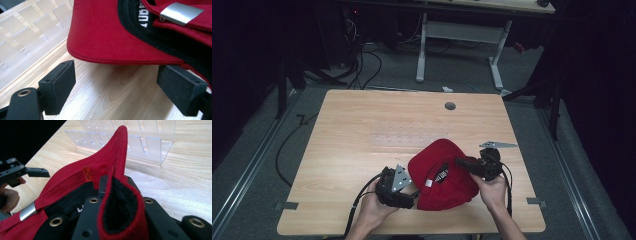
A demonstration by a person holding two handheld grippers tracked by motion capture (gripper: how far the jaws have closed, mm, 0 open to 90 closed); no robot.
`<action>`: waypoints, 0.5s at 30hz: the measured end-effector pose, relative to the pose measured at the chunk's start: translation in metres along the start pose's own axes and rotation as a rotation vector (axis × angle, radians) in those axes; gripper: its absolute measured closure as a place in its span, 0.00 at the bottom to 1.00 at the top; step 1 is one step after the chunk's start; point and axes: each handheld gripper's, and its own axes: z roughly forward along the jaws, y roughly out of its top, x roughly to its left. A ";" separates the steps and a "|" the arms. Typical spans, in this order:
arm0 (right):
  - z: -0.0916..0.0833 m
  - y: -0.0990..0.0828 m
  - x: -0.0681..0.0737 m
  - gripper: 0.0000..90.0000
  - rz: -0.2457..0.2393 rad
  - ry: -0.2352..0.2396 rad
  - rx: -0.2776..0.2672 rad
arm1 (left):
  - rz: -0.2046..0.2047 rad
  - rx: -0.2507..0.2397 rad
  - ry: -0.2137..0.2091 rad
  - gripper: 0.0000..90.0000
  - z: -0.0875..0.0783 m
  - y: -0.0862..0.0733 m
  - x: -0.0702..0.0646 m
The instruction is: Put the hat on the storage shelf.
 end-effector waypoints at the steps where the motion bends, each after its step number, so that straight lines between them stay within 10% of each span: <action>1: 0.000 0.000 0.000 0.89 0.004 0.000 -0.001 | -0.001 0.002 -0.004 0.18 0.000 0.001 0.000; 15: 0.004 0.003 0.002 0.89 0.014 0.010 0.041 | 0.039 0.015 -0.016 0.15 0.000 -0.001 -0.003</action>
